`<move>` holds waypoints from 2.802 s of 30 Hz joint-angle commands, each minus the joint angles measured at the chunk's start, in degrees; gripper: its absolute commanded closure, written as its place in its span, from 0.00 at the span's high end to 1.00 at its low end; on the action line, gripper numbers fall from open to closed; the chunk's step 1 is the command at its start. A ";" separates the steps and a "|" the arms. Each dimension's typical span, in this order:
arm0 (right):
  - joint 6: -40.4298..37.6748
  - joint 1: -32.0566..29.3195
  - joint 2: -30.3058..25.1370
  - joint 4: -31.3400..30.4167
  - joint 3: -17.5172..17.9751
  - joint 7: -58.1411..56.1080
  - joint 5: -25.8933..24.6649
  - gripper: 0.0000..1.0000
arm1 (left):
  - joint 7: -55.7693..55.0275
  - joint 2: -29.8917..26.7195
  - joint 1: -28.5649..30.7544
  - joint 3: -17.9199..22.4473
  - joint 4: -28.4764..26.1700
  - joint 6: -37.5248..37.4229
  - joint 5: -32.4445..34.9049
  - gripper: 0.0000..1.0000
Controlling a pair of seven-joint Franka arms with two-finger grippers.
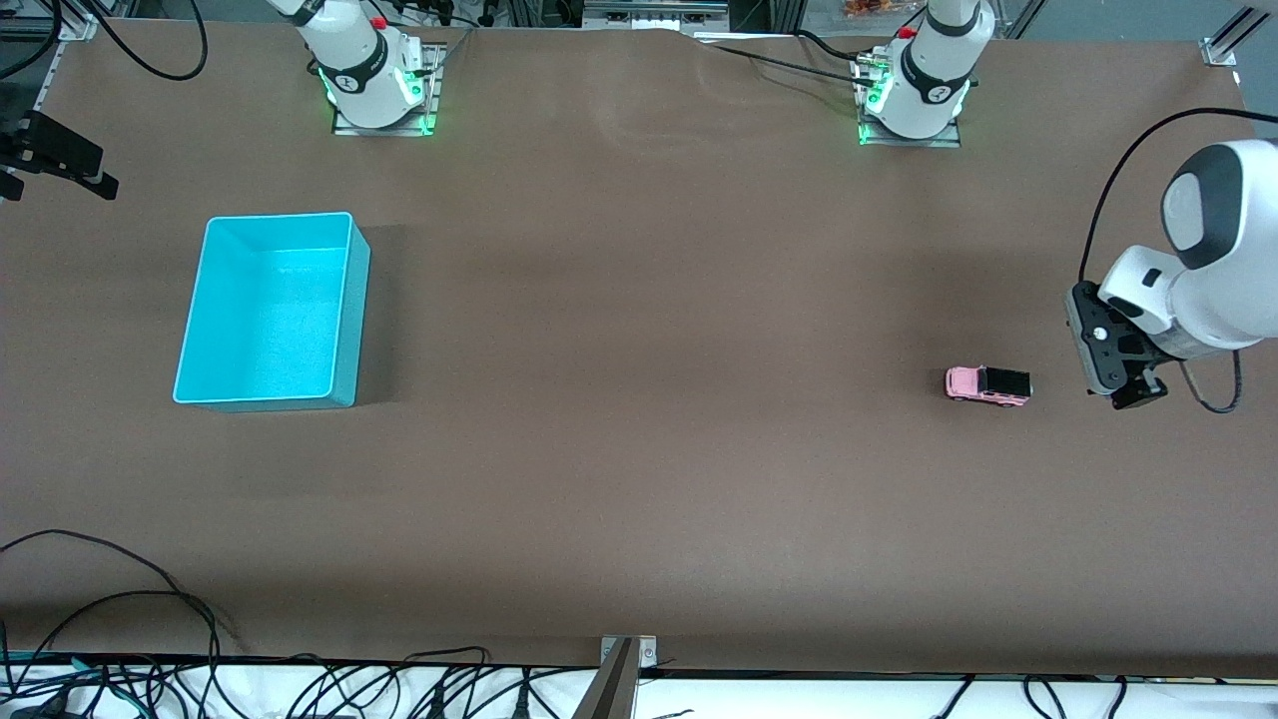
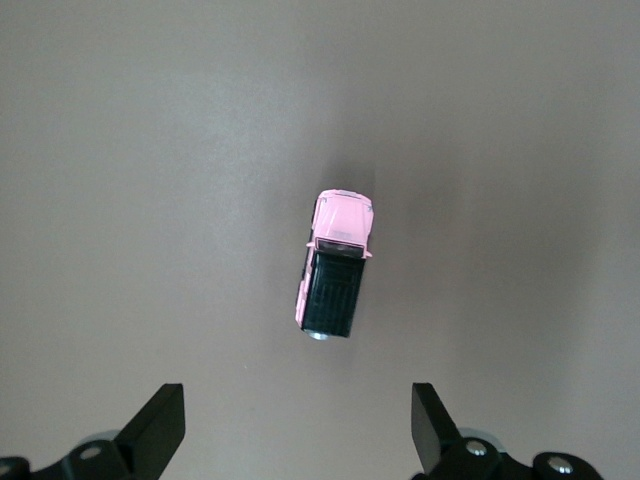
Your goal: Wind and store pink jeep toy
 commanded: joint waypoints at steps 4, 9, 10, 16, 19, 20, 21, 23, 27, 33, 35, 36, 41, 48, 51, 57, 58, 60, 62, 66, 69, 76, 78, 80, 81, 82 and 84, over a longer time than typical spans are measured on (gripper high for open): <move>-1.18 0.25 0.10 0.78 -0.11 -0.17 -0.95 1.00 | 5.66 -1.52 0.97 -0.45 -8.85 10.05 0.95 1.00; -1.18 0.25 0.10 0.78 -0.11 -0.17 -0.95 1.00 | 6.27 -0.73 0.97 -0.45 -12.01 14.27 1.13 1.00; -1.18 0.25 0.10 0.78 -0.11 -0.17 -0.95 1.00 | 6.45 -0.64 0.97 -0.45 -12.54 15.06 1.13 1.00; -1.09 0.25 0.10 0.78 -0.11 -0.17 -0.95 1.00 | 6.63 2.61 1.06 -0.45 -13.60 17.61 1.13 1.00; -1.09 0.25 0.10 0.78 -0.02 -0.17 -0.95 1.00 | 6.63 3.75 1.24 -0.45 -13.60 19.01 1.13 1.00; -1.09 0.25 0.10 0.78 -0.02 -0.17 -0.95 1.00 | 6.63 4.10 1.32 -0.45 -13.69 19.80 1.13 1.00; -1.09 0.25 0.10 0.78 -0.11 -0.17 -0.95 1.00 | 6.63 4.54 1.24 -0.45 -13.60 20.60 1.13 1.00; -1.09 0.25 0.10 0.78 -0.11 -0.17 -0.95 1.00 | 6.63 5.68 1.32 -0.45 -13.60 21.92 1.22 1.00; -1.09 0.25 0.10 0.78 -0.02 -0.17 -0.95 1.00 | 6.71 7.44 2.02 -0.45 -13.60 23.76 1.13 1.00; -1.09 0.25 0.10 0.78 -0.02 -0.25 -0.95 1.00 | 6.80 9.29 2.64 -0.62 -13.60 25.34 1.13 1.00; -1.09 0.25 0.10 0.78 -0.02 -0.17 -0.95 1.00 | 7.06 10.25 2.64 -0.62 -13.69 25.87 1.13 1.00; -1.09 0.25 0.10 0.78 -0.02 -0.17 -0.95 1.00 | 7.24 10.70 2.73 -0.62 -13.69 25.88 0.96 1.00; -1.18 0.25 0.10 0.78 -0.02 -0.17 -0.95 1.00 | 7.42 10.96 3.08 -0.89 -13.95 25.88 0.69 1.00; -1.09 0.25 0.10 0.78 -0.02 -0.17 -0.95 1.00 | 7.42 11.49 3.17 -2.03 -13.95 26.66 0.60 0.97; -1.09 0.25 0.10 0.78 -0.02 -0.17 -0.95 1.00 | 7.42 12.02 3.17 -2.03 -13.95 27.11 0.60 0.89; -1.09 0.25 0.01 0.78 -0.02 -0.17 -0.95 1.00 | 7.24 12.28 3.17 -2.03 -13.86 27.11 0.25 0.31; -1.09 0.25 0.10 0.78 -0.02 -0.17 -0.95 1.00 | 7.24 12.28 3.17 -2.03 -13.86 27.11 0.16 0.29; -1.09 0.25 0.01 0.78 -0.02 -0.17 -0.95 1.00 | 7.16 12.28 3.26 -2.03 -13.78 27.11 0.08 0.23; -1.09 0.25 0.10 0.78 -0.02 -0.17 -0.95 1.00 | 7.07 12.37 3.35 -2.03 -13.78 27.02 0.16 0.18; -1.18 0.25 0.10 0.78 -0.02 -0.26 -0.95 1.00 | 6.80 12.46 3.43 -2.03 -13.51 27.02 0.08 0.12; -1.18 0.25 0.10 0.78 -0.02 -0.17 -0.95 1.00 | 6.63 12.46 3.43 -2.03 -13.51 27.02 0.08 0.10; -1.09 0.25 0.10 0.78 -0.02 -0.17 -0.95 1.00 | 6.72 12.63 3.61 -2.03 -13.42 27.02 0.08 0.09; -1.18 0.25 0.10 0.78 -0.02 -0.17 -0.87 1.00 | 6.80 12.63 3.70 -2.03 -13.42 27.02 0.08 0.08; -1.18 0.25 0.10 0.78 -0.02 -0.17 -0.86 1.00 | 6.98 12.63 3.70 -2.03 -13.42 26.84 0.16 0.05; -1.18 0.25 0.01 0.78 -0.02 -0.17 -0.86 1.00 | 7.07 12.63 3.78 -2.03 -13.42 26.84 0.16 0.05; -1.18 0.25 0.10 0.78 -0.02 -0.17 -0.95 1.00 | 7.24 12.63 3.96 -1.94 -13.34 26.76 0.16 0.05; -1.18 0.25 0.01 0.78 -0.02 -0.25 -0.95 1.00 | 7.42 12.63 4.40 -1.94 -13.16 26.58 0.43 0.05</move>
